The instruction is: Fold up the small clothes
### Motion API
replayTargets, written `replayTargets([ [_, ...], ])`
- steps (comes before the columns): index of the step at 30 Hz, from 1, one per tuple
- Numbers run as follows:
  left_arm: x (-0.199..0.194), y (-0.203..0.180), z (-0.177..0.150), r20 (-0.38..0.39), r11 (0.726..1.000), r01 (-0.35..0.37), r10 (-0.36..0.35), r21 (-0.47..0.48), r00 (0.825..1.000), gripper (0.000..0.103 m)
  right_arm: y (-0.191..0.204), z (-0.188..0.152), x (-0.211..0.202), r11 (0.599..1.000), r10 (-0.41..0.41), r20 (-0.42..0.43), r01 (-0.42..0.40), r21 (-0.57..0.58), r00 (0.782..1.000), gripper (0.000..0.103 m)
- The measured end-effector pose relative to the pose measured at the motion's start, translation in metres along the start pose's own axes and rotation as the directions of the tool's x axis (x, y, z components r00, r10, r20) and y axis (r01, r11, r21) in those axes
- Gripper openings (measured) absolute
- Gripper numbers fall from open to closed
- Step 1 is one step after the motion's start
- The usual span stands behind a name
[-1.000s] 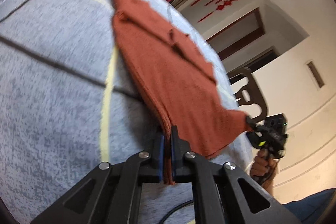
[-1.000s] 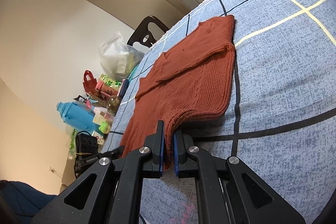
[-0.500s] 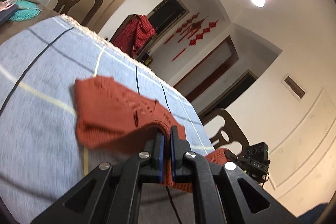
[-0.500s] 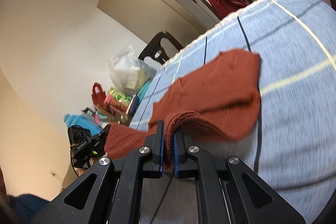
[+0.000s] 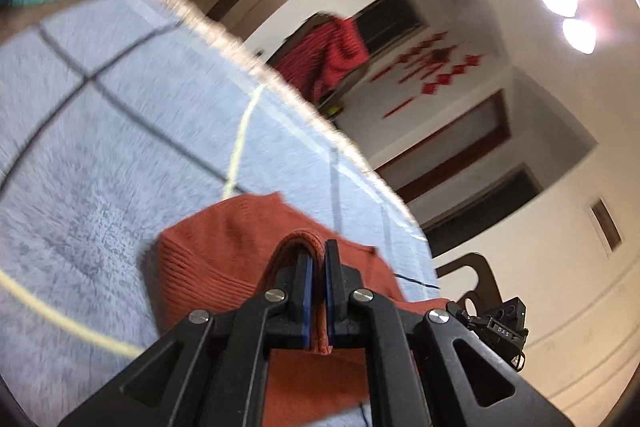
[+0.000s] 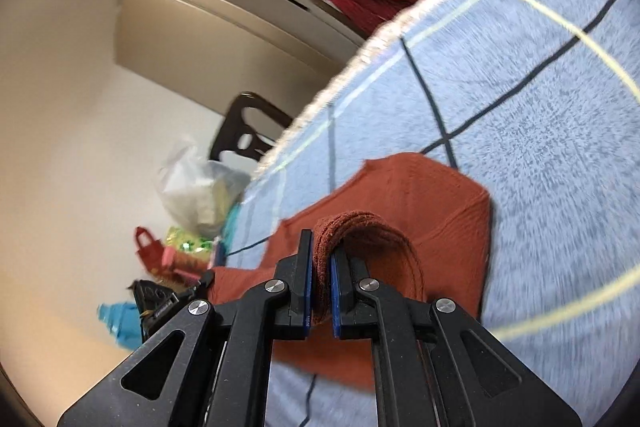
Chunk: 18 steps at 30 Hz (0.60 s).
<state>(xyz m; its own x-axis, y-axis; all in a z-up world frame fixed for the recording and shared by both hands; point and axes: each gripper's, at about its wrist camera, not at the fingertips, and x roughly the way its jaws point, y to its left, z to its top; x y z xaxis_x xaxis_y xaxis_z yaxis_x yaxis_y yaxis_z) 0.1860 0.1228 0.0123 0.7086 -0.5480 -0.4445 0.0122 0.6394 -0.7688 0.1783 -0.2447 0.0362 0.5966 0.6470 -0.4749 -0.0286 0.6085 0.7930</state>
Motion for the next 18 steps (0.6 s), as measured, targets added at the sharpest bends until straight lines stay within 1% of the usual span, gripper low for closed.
replayTargets([
  [2,0.015,0.018,0.001,-0.027,0.998,-0.033,0.031,-0.062,0.999,0.006,-0.013,0.005,0.016,0.998,-0.02,-0.04,0.022,0.057,0.999,0.008],
  [4,0.028,0.035,0.001,-0.061,0.989,-0.05,0.042,-0.139,0.997,0.007,-0.032,0.011,0.029,0.989,-0.023,-0.062,0.032,0.141,0.998,0.009],
  [7,0.034,0.04,0.0,-0.064,0.988,-0.06,0.051,-0.143,0.997,0.007,-0.046,0.017,0.035,0.981,-0.02,-0.051,0.029,0.193,0.998,0.011],
  [9,0.037,0.039,0.002,-0.059,0.988,-0.058,0.05,-0.141,0.997,0.007,-0.048,0.021,0.037,0.981,0.003,-0.045,0.005,0.192,0.999,0.014],
  [12,0.04,0.032,0.008,-0.058,0.989,-0.068,0.061,-0.131,0.997,0.008,-0.048,0.026,0.04,0.983,0.013,-0.043,-0.005,0.184,0.999,0.017],
  [13,0.039,0.029,0.008,-0.052,0.99,-0.071,0.065,-0.12,0.997,0.01,-0.046,0.029,0.04,0.985,0.019,-0.037,-0.012,0.172,0.999,0.023],
  [14,0.039,0.026,0.009,-0.046,0.991,-0.074,0.07,-0.111,0.997,0.015,-0.045,0.031,0.039,0.987,0.036,-0.029,-0.031,0.157,0.999,0.027],
  [15,0.037,0.025,0.009,-0.038,0.991,-0.081,0.077,-0.108,0.996,0.019,-0.043,0.033,0.038,0.988,0.056,-0.02,-0.052,0.146,0.998,0.035],
  [16,0.033,0.026,0.012,-0.023,0.99,-0.093,0.091,-0.107,0.996,0.03,-0.042,0.034,0.037,0.988,0.065,-0.013,-0.063,0.138,0.998,0.037],
  [17,0.03,0.026,0.013,-0.005,0.989,-0.106,0.106,-0.106,0.994,0.036,-0.041,0.037,0.036,0.99,0.066,-0.007,-0.065,0.129,0.998,0.037],
  [18,0.027,0.027,0.014,0.005,0.987,-0.114,0.115,-0.112,0.993,0.036,-0.041,0.038,0.035,0.991,0.058,-0.005,-0.057,0.121,0.998,0.037],
])
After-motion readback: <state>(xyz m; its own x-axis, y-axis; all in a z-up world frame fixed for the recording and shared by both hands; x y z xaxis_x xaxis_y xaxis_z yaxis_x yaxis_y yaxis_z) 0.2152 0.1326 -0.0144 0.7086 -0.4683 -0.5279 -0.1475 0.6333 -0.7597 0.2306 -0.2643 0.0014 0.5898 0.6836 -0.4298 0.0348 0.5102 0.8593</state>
